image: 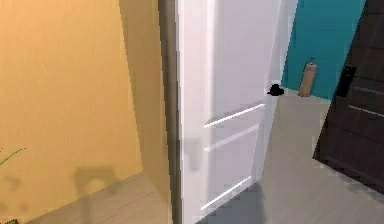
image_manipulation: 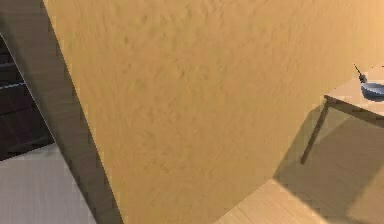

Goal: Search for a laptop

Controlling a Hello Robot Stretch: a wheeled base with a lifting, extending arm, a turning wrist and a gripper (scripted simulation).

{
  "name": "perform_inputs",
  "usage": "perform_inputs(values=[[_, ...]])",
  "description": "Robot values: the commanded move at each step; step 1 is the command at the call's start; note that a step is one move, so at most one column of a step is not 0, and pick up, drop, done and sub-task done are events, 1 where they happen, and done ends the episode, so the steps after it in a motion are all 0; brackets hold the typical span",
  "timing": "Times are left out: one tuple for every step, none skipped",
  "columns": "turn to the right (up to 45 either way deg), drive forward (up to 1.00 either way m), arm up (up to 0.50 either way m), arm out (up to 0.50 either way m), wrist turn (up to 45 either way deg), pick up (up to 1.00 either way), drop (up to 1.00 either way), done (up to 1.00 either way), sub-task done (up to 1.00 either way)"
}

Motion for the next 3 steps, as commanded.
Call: perform_inputs(values=[[0.0, 0.15, 0.00, 0.00, 0.0, 0.00, 0.00, 0.00, 0.00], [-18.0, 0.00, 0.00, 0.00, 0.0, 0.00, 0.00, 0.00, 0.00], [0.0, 0.35, 0.00, 0.00, 0.0, 0.00, 0.00, 0.00, 0.00]])
